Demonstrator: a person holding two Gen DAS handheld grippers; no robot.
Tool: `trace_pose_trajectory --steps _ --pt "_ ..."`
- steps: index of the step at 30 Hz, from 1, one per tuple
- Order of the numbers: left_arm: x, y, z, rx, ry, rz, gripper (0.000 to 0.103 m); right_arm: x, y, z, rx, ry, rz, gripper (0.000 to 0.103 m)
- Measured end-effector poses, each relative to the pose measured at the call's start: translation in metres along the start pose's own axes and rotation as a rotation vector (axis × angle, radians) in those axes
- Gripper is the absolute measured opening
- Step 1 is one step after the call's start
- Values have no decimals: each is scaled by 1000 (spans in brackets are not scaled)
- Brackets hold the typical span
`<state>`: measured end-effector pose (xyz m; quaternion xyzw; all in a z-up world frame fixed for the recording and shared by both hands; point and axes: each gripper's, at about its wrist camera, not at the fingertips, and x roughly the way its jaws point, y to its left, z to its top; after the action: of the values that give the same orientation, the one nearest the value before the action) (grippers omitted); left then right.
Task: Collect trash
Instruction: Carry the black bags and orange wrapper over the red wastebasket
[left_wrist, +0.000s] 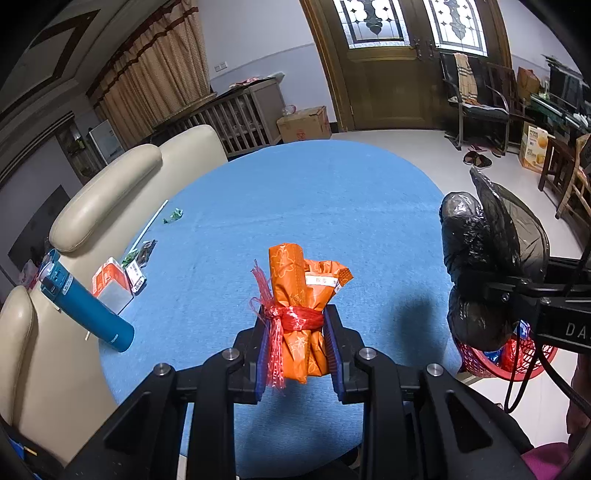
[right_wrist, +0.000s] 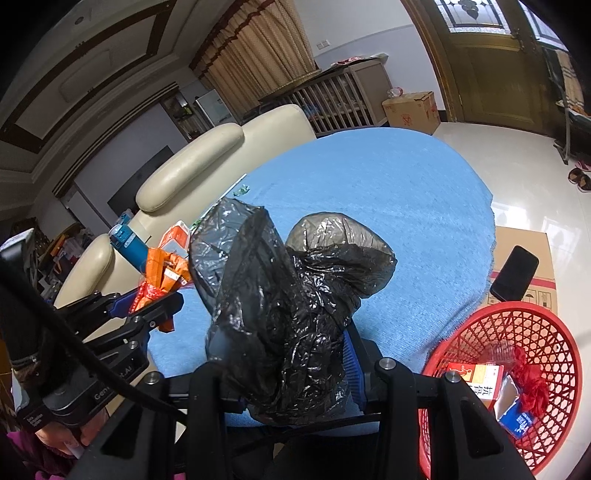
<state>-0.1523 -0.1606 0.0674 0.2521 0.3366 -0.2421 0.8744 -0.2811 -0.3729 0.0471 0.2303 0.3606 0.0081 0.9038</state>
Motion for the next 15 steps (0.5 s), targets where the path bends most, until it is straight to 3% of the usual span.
trace_pose_trajectory --steps 15 --pt "4 -21 -2 49 14 -23 29 2 -14 -1 50 7 -11 43"
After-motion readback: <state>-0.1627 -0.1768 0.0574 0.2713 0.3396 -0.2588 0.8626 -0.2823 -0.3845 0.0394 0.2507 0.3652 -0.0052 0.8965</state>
